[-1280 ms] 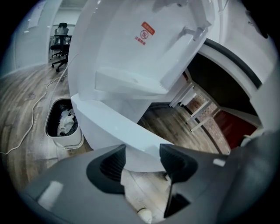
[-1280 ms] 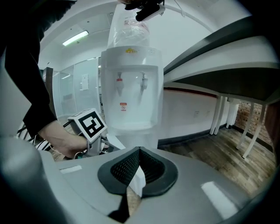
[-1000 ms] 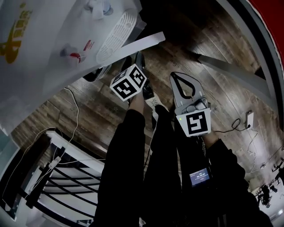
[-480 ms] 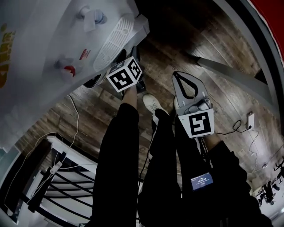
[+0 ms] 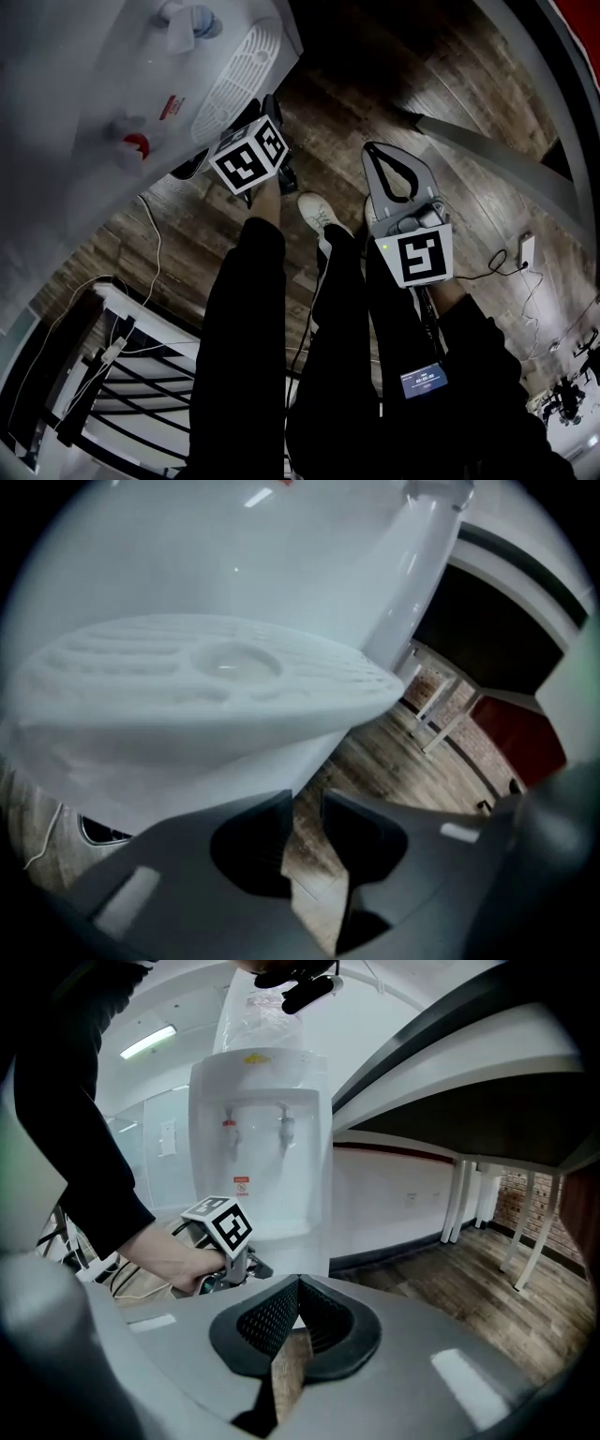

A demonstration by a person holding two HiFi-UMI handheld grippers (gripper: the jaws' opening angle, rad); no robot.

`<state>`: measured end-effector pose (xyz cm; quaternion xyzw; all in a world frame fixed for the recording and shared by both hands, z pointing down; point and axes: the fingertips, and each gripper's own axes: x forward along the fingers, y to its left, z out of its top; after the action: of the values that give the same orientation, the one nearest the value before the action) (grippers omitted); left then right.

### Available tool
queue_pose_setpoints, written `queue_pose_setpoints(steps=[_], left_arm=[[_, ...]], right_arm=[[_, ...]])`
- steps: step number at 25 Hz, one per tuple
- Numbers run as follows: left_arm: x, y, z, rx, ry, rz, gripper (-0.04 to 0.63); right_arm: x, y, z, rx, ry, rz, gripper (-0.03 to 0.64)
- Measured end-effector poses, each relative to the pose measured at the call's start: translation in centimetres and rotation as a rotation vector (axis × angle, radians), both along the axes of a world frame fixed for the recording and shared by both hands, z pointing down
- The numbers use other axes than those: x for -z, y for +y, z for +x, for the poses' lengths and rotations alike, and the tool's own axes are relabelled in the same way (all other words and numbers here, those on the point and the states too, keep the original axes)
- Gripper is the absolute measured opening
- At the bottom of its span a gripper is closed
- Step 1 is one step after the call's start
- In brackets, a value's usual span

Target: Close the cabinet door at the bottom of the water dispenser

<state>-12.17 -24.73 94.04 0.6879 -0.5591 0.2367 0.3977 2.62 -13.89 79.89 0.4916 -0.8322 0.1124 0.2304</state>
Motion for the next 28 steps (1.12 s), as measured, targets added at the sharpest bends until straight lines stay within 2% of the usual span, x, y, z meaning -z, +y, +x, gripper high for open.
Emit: queue_pose_setpoints(steps=[6,9,12,15,19,20,25,28], left_arm=[[2.9,3.5,-0.2,-0.074,-0.103,0.091,0.008],[6.7,5.2,0.7,-0.138,-0.139,0.203,0.008],[12.4,6.6,0.7,-0.13,-0.191,0.342,0.008],[19.4,9.0,0.8,-0.084,-0.146,0.441,0.008],[29.4,13.6,3.0,-0.19,-0.158,0.566,0.008],[31.9,14.1,3.1,-0.18,-0.158,0.593,0.008],[42.5,13.5,1.3,0.013,-0.17,0.69,0.006],[47.8,13.7,0.1,0.078,-0.204,0.736,0.006]], right_arm=[[1.6,-0.2,0.2,0.004,-0.035,0.017,0.0],[3.9,-0.2,0.5,0.01,-0.1,0.036,0.0],[8.0,0.2,0.6,0.051,-0.125,0.087,-0.001],[13.3,1.3,0.8,0.073,-0.157,0.127,0.0],[20.5,3.5,1.5,0.083,-0.198,0.153,0.0],[22.2,3.9,1.7,0.09,-0.21,0.16,0.0],[29.5,3.3,3.4,0.096,-0.245,0.225,-0.002],[33.0,3.8,3.9,0.059,-0.263,0.203,-0.002]])
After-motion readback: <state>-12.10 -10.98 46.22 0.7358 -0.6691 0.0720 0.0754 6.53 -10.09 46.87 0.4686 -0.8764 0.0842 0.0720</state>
